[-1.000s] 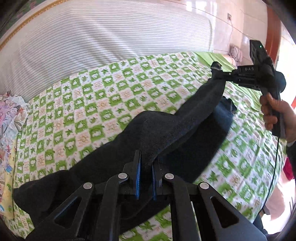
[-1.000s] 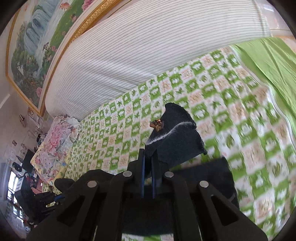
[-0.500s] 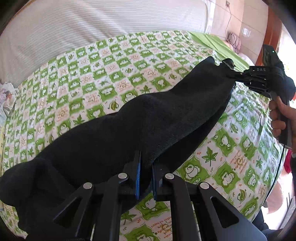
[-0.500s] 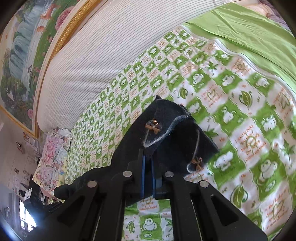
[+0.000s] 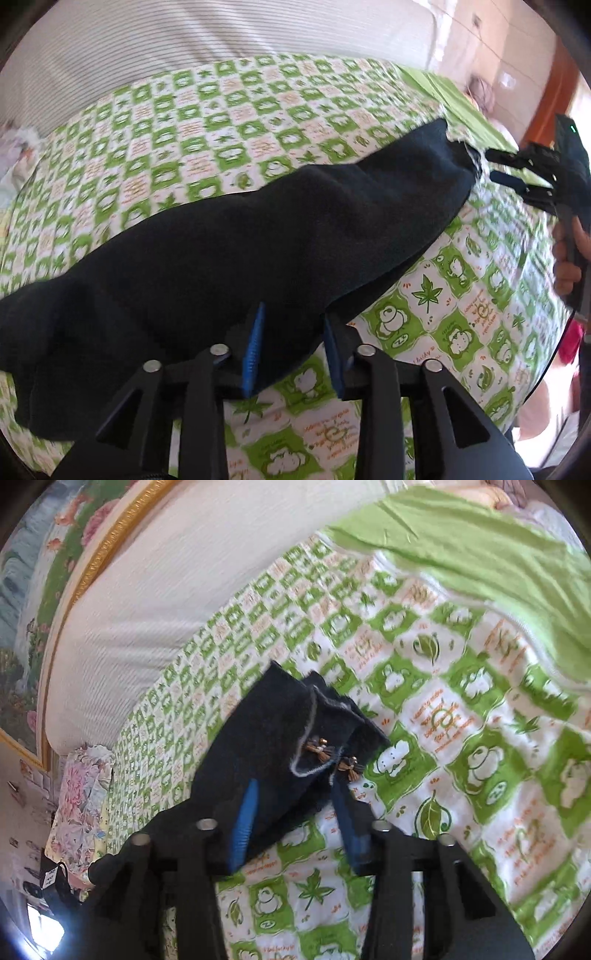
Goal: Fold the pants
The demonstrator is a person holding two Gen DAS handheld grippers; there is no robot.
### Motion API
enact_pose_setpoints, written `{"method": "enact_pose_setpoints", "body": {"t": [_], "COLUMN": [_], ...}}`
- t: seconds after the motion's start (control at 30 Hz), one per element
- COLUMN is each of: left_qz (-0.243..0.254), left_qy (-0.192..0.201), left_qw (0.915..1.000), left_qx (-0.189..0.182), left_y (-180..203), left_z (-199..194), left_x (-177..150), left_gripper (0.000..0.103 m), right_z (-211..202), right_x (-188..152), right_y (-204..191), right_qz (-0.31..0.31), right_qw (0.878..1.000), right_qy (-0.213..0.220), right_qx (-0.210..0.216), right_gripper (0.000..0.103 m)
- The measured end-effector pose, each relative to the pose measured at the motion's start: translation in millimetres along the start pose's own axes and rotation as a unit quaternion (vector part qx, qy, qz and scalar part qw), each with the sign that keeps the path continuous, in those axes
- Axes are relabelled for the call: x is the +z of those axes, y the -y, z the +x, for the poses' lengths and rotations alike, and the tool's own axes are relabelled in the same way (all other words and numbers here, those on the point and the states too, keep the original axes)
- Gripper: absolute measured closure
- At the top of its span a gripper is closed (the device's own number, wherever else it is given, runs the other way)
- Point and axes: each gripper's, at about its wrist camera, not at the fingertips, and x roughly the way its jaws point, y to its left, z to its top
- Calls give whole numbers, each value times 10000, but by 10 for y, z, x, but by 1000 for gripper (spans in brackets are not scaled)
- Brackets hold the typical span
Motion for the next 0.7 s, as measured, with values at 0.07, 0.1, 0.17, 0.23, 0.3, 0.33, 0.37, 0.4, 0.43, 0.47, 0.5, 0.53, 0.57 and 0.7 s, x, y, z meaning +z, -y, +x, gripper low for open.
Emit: {"method": "enact_pose_setpoints", "body": {"t": [0.07,0.1,0.17,0.23,0.3,0.33,0.37,0.4,0.43,0.47,0.5,0.53,0.57,0.7], "left_qz": [-287,-410,-596,-832,-1073,-1163,-1263,-1369,-1480,-1567,-1648,-1724,-1785,-2055], "left_qy": [58,91,128,154,208,230,251,274,306,344,386,421,452,611], "left_qw": [9996,9991,9981,9964,9940,9929,9916,9902,9884,9869,9854,9839,9826,9758], "left_qx": [-53,-48,15,46,41,46,69,97,119,144,182,223,254,439], "left_y": [-95,-137,-212,-335,-473,-530,-598,-670,-746,-816,-887,-948,-994,-1233], "left_z": [-94,-135,-216,-286,-364,-394,-428,-466,-507,-545,-601,-643,-666,-843], "left_x": [-70,-110,-190,-268,-344,-373,-404,-440,-476,-507,-550,-570,-583,-681], "left_gripper": [66,65,65,65,65,65,65,65,65,65,65,65,65,58], "right_z": [-91,-115,-144,-145,-133,-126,-111,-85,-48,-8,27,55,90,239], "right_x": [-28,-48,-106,-173,-252,-288,-334,-374,-425,-463,-511,-556,-604,-811], "right_y": [-118,-175,-323,-460,-611,-675,-746,-821,-909,-982,-1052,-1112,-1184,-1463], "right_qz": [-174,-244,-405,-575,-737,-806,-893,-971,-1059,-1117,-1186,-1249,-1319,-1598], "right_qw": [9998,9996,9988,9978,9962,9954,9944,9934,9921,9909,9895,9884,9869,9794], "right_qy": [83,95,89,39,-27,-61,-99,-138,-206,-271,-336,-384,-451,-741], "right_qx": [60,117,256,331,467,515,560,592,645,698,752,777,813,992], "right_gripper": [54,54,54,54,54,54,54,54,54,54,54,54,54,54]}}
